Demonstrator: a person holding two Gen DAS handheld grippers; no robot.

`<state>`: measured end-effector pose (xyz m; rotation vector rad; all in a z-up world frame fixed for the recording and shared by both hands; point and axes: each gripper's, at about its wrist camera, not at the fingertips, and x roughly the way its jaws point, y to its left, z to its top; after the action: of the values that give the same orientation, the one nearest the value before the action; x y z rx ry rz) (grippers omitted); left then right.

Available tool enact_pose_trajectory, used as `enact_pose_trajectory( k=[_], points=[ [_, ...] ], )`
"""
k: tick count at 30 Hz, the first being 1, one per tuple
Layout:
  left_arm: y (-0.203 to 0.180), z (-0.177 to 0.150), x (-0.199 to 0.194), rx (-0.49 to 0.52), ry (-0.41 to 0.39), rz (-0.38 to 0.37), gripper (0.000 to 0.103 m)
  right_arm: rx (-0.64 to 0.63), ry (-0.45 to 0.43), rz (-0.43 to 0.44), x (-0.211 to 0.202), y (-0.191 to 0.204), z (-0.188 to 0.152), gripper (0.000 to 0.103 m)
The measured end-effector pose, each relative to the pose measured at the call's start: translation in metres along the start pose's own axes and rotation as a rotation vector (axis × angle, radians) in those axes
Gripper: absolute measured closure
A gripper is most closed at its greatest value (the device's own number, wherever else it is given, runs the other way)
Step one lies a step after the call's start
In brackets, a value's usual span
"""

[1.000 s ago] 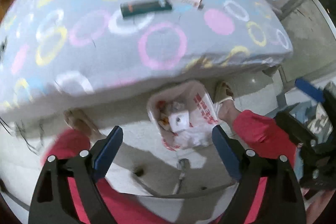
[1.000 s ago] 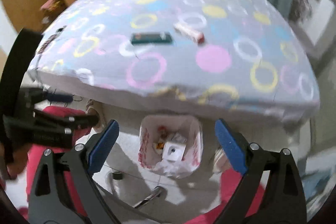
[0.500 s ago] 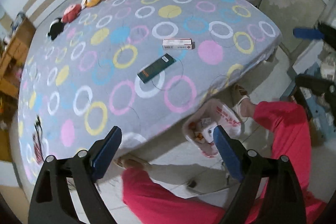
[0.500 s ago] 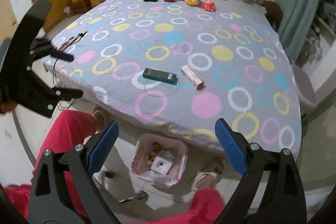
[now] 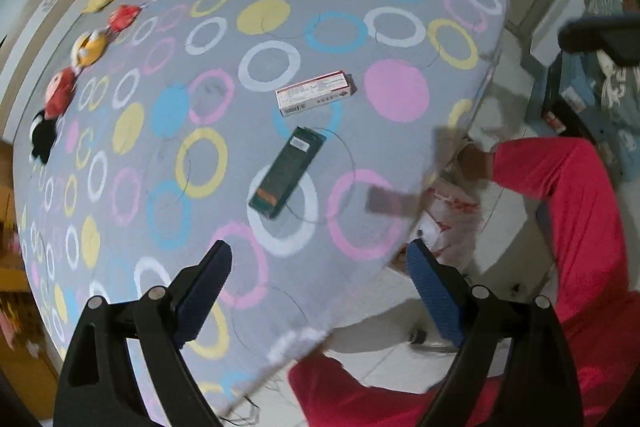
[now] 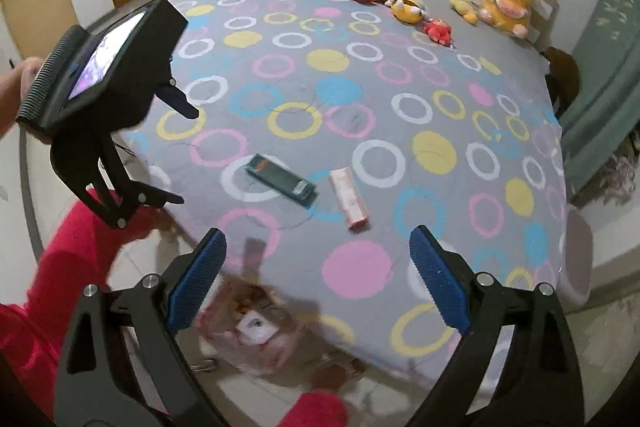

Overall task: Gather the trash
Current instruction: 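Grasp the red-and-white box with the right tool while the left tool grasps the green box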

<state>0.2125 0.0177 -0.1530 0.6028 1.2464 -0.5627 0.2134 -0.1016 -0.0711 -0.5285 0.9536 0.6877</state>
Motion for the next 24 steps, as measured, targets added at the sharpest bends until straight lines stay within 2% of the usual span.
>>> enact_pose_trajectory(
  k=[3, 8, 10, 13, 24],
  points=[
    [0.009, 0.012, 0.022, 0.035, 0.018, -0.047, 0.017, -0.034, 0.037, 0.005, 0.027, -0.013, 0.012, 0.012],
    [0.023, 0.026, 0.064, 0.068, 0.079, -0.062, 0.016, -0.046, 0.114, 0.04, 0.078, -0.029, 0.02, 0.012],
    [0.028, 0.029, 0.079, 0.07, 0.096, -0.101, 0.017, -0.048, 0.135, 0.056, 0.096, -0.032, 0.021, 0.012],
    [0.034, 0.031, 0.093, 0.071, 0.102, -0.14, 0.016, -0.055, 0.173, 0.076, 0.122, -0.037, 0.022, 0.012],
    [0.052, 0.039, 0.136, 0.064, 0.133, -0.184, 0.017, -0.076, 0.264, 0.127, 0.19, -0.047, 0.021, 0.012]
  ],
)
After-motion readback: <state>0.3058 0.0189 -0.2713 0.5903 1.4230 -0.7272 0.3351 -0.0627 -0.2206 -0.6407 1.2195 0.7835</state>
